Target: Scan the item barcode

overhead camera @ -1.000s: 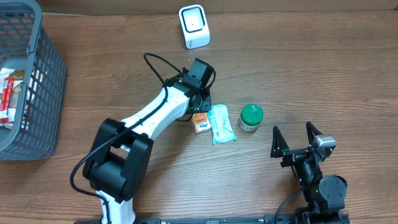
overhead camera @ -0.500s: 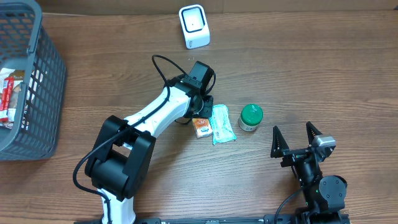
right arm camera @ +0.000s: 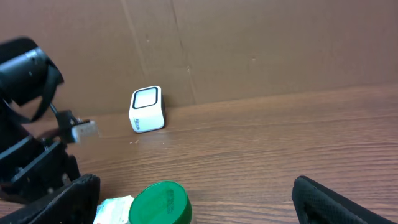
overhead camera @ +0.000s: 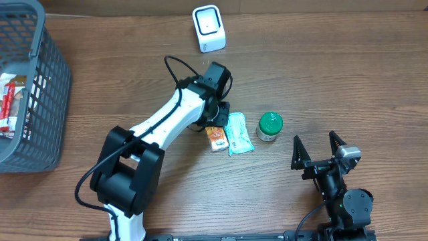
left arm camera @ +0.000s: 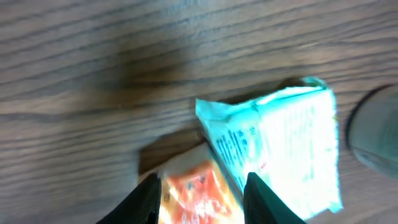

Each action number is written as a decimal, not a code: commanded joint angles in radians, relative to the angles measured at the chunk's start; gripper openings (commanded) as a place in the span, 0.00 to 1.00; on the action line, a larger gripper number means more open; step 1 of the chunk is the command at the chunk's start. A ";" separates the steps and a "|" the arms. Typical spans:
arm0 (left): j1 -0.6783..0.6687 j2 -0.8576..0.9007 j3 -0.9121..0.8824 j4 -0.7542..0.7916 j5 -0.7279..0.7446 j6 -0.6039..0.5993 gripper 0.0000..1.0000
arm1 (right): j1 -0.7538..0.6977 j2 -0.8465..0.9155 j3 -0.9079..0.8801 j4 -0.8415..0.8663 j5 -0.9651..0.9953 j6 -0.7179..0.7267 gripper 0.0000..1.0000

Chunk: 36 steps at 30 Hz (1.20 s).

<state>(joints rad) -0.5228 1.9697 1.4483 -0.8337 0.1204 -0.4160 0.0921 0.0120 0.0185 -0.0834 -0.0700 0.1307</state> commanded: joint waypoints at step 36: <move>0.018 -0.040 -0.151 0.068 -0.042 -0.194 0.07 | -0.003 -0.009 -0.011 0.003 0.010 0.004 1.00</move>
<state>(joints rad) -0.5079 1.9457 1.3029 -0.7692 0.0509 -0.5976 0.0921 0.0120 0.0185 -0.0830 -0.0708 0.1307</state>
